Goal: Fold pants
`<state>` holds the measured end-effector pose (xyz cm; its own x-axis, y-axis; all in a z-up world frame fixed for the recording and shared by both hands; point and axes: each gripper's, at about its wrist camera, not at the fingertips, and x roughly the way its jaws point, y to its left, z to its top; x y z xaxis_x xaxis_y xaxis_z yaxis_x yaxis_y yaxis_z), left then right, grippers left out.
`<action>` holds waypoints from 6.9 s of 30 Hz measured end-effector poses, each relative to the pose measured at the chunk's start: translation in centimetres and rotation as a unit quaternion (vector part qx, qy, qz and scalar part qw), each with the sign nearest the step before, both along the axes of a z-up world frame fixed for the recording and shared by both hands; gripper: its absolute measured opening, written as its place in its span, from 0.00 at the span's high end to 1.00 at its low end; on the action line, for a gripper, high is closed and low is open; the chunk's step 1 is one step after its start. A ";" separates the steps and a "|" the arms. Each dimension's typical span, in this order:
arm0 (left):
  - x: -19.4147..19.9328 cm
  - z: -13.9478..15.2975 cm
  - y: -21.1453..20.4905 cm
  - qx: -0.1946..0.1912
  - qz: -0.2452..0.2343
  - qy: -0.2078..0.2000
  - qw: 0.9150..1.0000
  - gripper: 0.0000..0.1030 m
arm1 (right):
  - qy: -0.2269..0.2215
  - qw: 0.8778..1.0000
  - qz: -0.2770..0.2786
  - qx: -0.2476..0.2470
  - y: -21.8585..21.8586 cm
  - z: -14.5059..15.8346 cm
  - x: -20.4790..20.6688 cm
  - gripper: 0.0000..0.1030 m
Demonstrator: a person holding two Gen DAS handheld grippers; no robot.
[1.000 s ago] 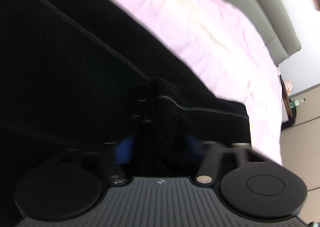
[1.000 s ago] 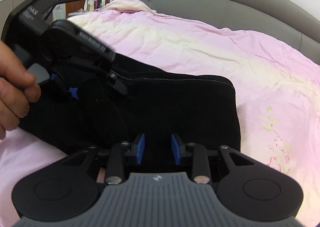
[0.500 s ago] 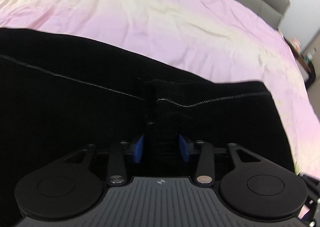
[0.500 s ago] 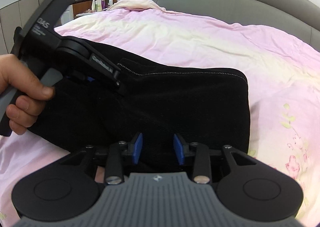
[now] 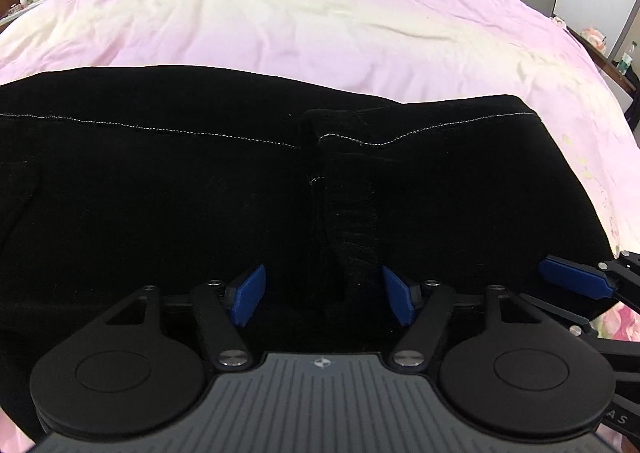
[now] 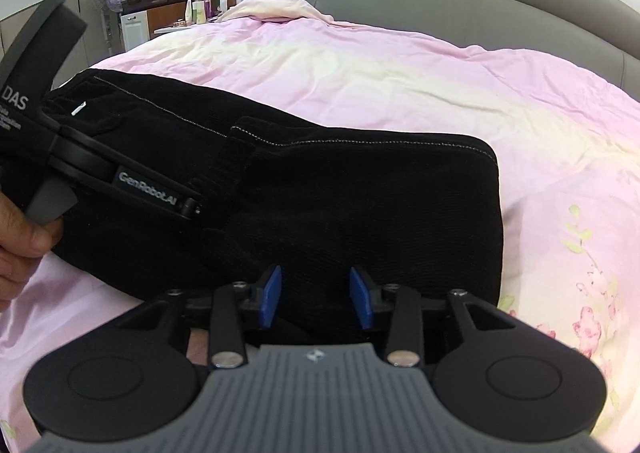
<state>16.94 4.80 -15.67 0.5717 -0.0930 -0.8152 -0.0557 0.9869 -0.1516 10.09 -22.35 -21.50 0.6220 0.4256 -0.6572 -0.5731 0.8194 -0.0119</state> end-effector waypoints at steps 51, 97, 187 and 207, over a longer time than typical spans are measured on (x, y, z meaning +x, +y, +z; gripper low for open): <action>-10.0 -2.3 38.5 -0.309 0.376 -0.063 0.871 0.28 | -0.010 0.984 0.178 -0.022 34.1 3.3 -0.9 0.57; -10.2 3.9 12.5 0.199 -0.134 -0.262 0.935 0.58 | -0.012 0.995 -0.042 0.094 17.9 5.0 -6.4 0.55; -3.2 -0.9 23.3 -0.131 0.047 -0.052 0.989 0.14 | 0.063 0.987 -0.036 0.142 9.1 6.3 -6.2 0.52; -3.8 -1.7 23.8 -0.169 0.089 -0.038 0.981 0.08 | 0.051 0.961 -0.247 0.114 -2.4 4.9 -5.5 0.39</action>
<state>13.13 28.61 -17.39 0.6611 -0.2445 -0.7093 -0.1978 0.8552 -0.4791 4.62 -24.73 -16.60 0.7221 0.2355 -0.6505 -0.1021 0.9662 0.2365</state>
